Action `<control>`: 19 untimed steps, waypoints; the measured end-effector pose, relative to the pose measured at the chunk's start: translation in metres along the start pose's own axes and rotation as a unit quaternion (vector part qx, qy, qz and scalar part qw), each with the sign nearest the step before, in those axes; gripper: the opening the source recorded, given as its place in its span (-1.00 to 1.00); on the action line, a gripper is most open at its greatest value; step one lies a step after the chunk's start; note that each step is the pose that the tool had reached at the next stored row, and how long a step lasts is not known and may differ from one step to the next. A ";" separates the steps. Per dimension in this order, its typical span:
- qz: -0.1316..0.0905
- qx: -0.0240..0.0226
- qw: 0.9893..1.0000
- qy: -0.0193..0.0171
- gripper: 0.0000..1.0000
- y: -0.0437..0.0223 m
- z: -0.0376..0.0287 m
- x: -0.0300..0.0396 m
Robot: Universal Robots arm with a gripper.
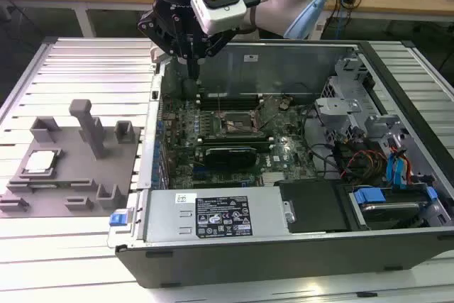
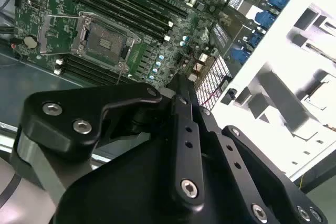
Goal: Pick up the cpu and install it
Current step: 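Reach for the cpu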
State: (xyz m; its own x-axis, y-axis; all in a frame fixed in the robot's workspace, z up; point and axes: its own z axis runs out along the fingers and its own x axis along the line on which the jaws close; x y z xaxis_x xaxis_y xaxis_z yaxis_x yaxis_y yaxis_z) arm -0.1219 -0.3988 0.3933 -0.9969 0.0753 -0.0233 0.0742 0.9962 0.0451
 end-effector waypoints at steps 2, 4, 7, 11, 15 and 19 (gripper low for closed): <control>0.000 0.000 1.000 0.000 -0.79 0.0000 0.0000 0.0000; 0.000 0.000 1.000 0.000 -0.79 0.0000 0.0000 0.0000; 0.000 0.000 1.000 0.000 -0.79 0.0000 0.0000 0.0005; 0.000 0.000 1.000 0.000 -0.79 -0.0002 -0.0001 0.0026; 0.000 0.000 1.000 0.000 -0.79 -0.0004 -0.0002 0.0060; 0.000 0.000 1.000 0.000 -0.79 -0.0007 -0.0003 0.0097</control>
State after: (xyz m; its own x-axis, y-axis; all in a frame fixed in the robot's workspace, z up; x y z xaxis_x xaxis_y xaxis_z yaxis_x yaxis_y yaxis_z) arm -0.1316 -0.3988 0.3933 -0.9969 0.0753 -0.0233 0.0742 0.9962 0.0451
